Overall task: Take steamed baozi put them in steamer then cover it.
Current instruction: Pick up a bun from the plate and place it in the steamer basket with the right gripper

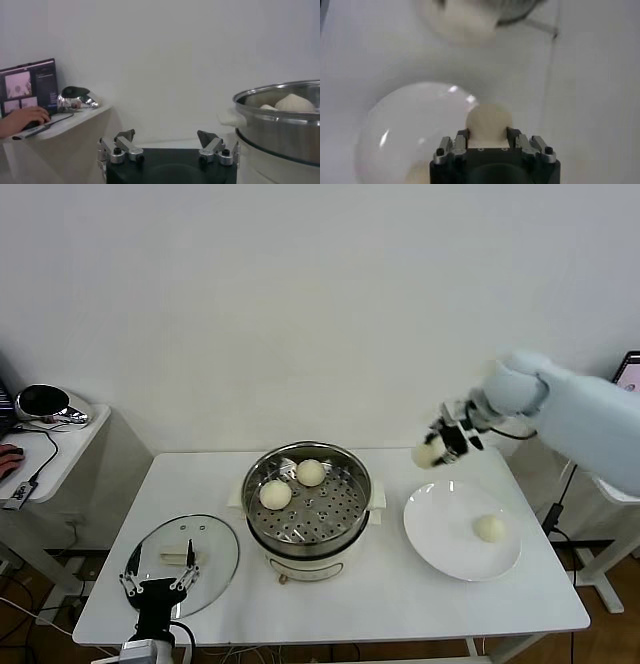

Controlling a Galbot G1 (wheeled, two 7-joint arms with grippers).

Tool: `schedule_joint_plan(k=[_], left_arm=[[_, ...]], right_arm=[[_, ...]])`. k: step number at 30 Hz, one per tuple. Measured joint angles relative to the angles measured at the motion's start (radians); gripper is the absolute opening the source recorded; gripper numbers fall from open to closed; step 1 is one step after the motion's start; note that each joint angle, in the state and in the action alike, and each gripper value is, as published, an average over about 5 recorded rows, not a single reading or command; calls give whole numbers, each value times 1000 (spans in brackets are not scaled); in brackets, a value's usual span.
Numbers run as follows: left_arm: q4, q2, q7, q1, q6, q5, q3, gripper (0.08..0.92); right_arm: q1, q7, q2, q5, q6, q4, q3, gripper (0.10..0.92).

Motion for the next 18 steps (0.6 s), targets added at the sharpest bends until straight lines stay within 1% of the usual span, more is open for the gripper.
schedule_joint_plan(k=[8, 18], left_arm=[[-10, -6, -1, 3, -1, 0, -14, 823], [-31, -16, -1, 12, -5, -1, -28, 823]], right_arm=[[70, 23, 158, 56, 90, 48, -91, 492], [61, 51, 315, -31, 269, 50, -165, 496]])
